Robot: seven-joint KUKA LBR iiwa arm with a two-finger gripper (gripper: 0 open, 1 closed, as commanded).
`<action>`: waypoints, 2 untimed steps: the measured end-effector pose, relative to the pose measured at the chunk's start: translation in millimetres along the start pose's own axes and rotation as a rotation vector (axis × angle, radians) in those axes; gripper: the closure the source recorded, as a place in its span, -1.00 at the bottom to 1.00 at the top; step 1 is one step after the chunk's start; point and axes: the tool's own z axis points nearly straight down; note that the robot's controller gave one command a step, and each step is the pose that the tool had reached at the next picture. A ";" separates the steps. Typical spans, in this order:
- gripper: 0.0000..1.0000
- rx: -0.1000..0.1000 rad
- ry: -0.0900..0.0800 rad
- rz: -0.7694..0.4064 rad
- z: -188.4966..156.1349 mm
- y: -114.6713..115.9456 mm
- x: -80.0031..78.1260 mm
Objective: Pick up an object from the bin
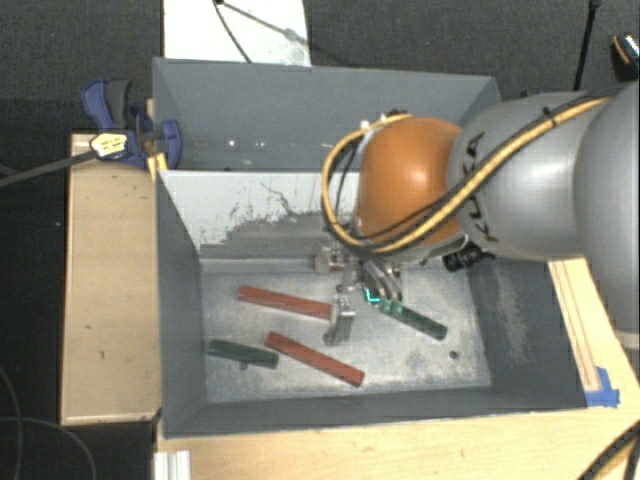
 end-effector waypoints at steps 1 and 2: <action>-1.00 -0.002 -0.003 -0.049 76.4 62.1 61.8; -1.00 -0.004 -0.010 0.077 42.2 117.0 59.2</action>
Offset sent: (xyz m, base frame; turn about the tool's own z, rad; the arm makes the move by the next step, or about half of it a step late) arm -0.0599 0.0579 -0.0734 -0.0430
